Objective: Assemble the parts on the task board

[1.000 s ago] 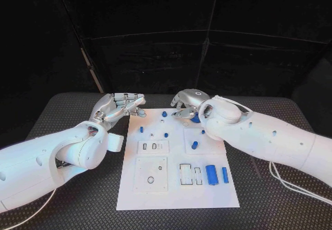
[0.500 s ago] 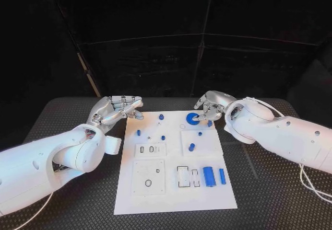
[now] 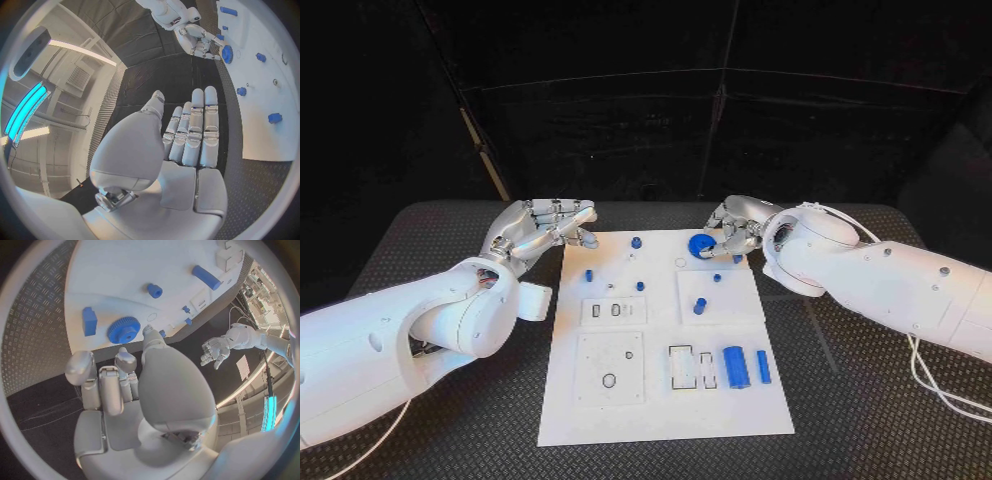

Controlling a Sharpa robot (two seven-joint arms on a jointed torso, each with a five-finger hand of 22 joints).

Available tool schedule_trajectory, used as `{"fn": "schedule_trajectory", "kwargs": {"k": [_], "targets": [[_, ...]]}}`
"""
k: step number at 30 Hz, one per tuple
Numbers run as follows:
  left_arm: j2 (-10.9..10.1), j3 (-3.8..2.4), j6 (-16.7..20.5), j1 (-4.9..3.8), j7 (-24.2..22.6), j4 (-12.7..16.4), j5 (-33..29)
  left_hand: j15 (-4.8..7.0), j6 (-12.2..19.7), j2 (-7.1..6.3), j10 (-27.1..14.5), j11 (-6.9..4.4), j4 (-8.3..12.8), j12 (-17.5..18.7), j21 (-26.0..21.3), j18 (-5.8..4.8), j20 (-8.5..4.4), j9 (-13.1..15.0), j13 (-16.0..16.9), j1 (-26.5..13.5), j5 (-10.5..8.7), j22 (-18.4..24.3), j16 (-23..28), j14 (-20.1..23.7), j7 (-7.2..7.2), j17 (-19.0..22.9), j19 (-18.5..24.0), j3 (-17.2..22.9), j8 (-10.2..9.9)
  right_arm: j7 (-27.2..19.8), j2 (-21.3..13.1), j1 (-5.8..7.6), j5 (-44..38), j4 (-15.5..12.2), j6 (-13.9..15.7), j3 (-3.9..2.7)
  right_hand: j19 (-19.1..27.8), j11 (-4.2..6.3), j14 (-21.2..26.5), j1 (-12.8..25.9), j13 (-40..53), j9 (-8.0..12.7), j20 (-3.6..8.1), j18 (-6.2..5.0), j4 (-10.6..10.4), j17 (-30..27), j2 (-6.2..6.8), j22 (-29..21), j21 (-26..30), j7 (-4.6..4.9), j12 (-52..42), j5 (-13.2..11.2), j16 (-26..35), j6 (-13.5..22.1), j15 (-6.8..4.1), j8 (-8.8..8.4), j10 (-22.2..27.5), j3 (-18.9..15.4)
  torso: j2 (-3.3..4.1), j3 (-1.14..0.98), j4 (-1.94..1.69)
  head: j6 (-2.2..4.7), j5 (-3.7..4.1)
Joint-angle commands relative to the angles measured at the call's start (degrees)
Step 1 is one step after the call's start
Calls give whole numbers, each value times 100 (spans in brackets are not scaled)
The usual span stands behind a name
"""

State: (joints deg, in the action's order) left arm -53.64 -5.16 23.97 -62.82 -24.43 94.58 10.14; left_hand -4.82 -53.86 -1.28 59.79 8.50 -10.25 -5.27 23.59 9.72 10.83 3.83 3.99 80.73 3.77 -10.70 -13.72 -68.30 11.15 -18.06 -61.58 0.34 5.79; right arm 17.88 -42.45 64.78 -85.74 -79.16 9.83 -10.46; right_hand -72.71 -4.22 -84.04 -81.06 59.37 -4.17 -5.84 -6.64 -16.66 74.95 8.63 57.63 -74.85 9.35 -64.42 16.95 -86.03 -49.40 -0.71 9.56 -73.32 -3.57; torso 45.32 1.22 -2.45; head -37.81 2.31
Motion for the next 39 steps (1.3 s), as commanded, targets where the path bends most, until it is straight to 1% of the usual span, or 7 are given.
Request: {"fn": "schedule_trajectory", "kwargs": {"k": [1,12,25,30,32,35,39], "targets": [[10,-7,-74,-8,-24,-3,23,2,-49,52,44,-15,20,19,24,68,-13,5,5,-9,-28,-5,38,-6,10,-5,-17,0,-15,109,42,12,-54,34,-54,-6,-58,6,-436,-22,95,0,-11,57,1,661,-64,48,-48,-7,-89,40,-44,38,53,34,-57,9,-1,2,-4,-8,-5],[18,-7,-86,-8,-17,-23,23,2,-49,52,44,-15,20,19,24,68,-13,5,5,-9,-28,-5,38,-6,10,-5,-17,0,-15,195,138,12,-180,135,-92,-7,-102,15,-453,-146,451,-16,-14,74,59,775,-245,160,-118,-22,-416,34,-100,-15,50,155,-161,79,0,-1,3,-40,-17],[25,-7,-99,-8,-11,-34,23,3,-51,53,46,-16,23,22,26,68,-14,5,5,-9,-29,-6,40,-6,8,-11,-16,-2,-17,323,228,12,-274,254,-413,-7,-115,21,-462,-269,611,-16,-9,82,129,830,-293,208,-147,-28,-557,66,-126,-28,46,209,-210,105,4,-2,1,-80,-22],[25,-7,-103,-8,-7,-39,23,3,-51,53,46,-16,23,22,26,68,-14,5,5,-9,-29,-6,40,-6,8,-11,-16,-2,-17,352,252,12,-394,273,-547,-6,-118,29,-466,-421,705,-20,-5,85,231,862,-352,233,-163,-35,-637,89,-140,-65,40,262,-234,155,2,-5,1,-97,-24],[25,-7,-104,-8,-6,-41,23,3,-51,53,46,-16,23,22,26,68,-14,5,5,-9,-29,-6,40,-6,8,-11,-16,-2,-17,357,262,12,-440,276,-585,-6,-123,30,-469,-498,757,-18,-3,88,289,877,-380,252,-174,-35,-681,23,-147,-78,39,284,-252,190,3,-5,2,-98,-21],[26,-7,-105,-8,-7,-42,23,3,-51,53,46,-16,23,22,26,68,-14,5,5,-9,-29,-6,40,-6,8,-11,-16,-2,-17,352,282,11,-490,276,-584,-5,-131,34,-472,-579,853,-18,-2,93,351,903,-444,284,-194,-39,-763,-261,-159,-126,37,332,-295,286,1,-4,3,-107,-20],[27,-7,-105,-8,-6,-41,23,3,-51,53,46,-16,23,22,26,68,-14,5,5,-9,-29,-6,40,-6,8,-11,-16,-2,-17,330,307,10,-597,253,-452,-5,-154,56,-479,-591,1056,-41,5,100,376,935,-516,336,-223,-66,-939,-300,-173,-308,23,434,-426,377,1,-4,2,-107,-19]]}}
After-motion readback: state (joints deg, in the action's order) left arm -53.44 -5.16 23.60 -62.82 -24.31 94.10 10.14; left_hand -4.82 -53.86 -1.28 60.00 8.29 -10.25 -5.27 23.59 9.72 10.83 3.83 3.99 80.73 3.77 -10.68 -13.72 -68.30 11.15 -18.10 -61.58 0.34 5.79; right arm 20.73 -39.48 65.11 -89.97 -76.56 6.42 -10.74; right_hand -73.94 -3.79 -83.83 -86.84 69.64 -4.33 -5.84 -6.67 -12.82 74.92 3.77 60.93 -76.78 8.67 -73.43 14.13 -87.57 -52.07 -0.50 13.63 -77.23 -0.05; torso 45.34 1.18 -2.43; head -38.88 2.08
